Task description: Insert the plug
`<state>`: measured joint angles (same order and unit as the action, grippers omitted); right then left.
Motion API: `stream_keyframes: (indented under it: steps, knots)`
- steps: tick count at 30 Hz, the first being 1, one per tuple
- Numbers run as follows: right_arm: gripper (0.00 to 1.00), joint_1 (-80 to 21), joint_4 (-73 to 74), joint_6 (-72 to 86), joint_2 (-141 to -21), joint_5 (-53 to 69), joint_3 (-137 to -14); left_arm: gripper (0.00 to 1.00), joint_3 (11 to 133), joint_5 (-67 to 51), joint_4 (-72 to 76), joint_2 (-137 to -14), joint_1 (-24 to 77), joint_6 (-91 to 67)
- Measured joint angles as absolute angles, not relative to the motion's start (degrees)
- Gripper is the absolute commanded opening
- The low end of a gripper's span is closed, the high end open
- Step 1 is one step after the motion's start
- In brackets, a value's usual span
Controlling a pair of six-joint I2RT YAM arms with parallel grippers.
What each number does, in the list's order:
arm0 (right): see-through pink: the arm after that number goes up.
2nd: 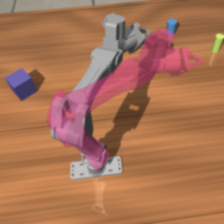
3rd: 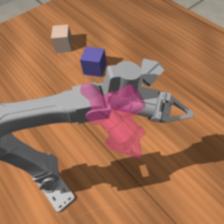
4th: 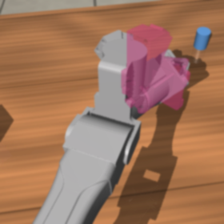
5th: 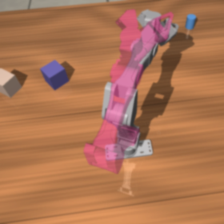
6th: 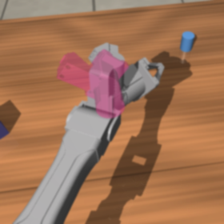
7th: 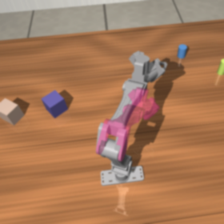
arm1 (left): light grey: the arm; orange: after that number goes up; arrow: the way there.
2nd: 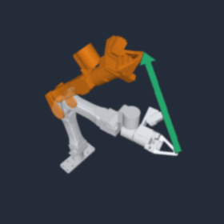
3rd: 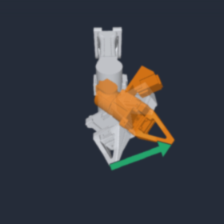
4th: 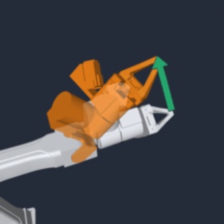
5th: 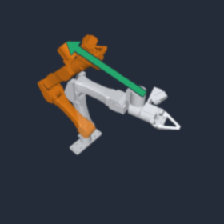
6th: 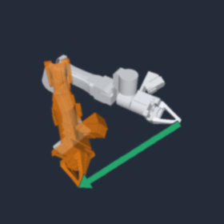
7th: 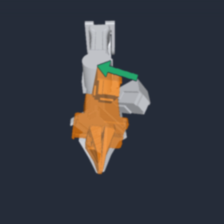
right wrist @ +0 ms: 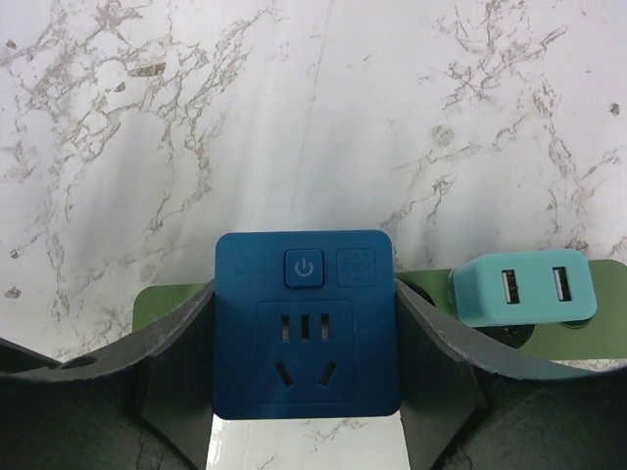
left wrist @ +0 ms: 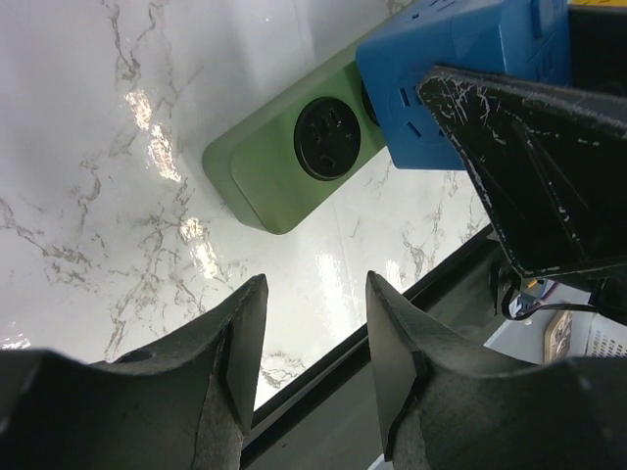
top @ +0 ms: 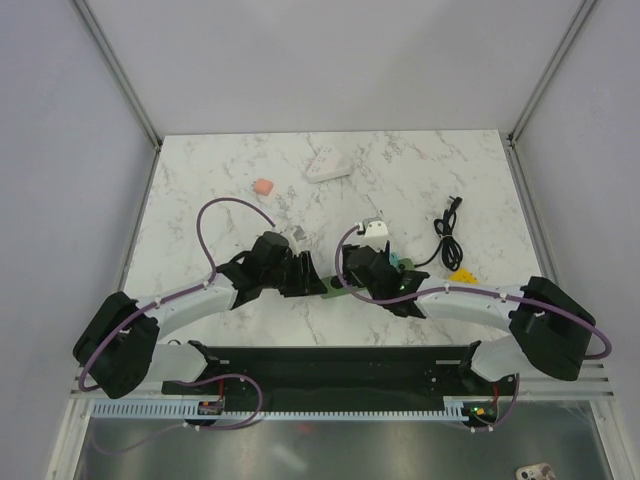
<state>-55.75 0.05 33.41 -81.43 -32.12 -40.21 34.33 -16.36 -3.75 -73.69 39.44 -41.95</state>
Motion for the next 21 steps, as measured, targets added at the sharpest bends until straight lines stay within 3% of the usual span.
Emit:
stream_keyframes:
  steps: [11,21]
  knots:
    - [0.0,-61.6,-3.29,33.85,-84.73,-42.83,-39.2,0.52,34.46,-14.96,-6.26,-71.88,37.76,-41.85]
    - [0.0,-63.4,-8.08,33.89,-87.2,-47.33,-37.63,0.52,34.7,-15.25,-10.24,-65.23,27.83,-40.99]
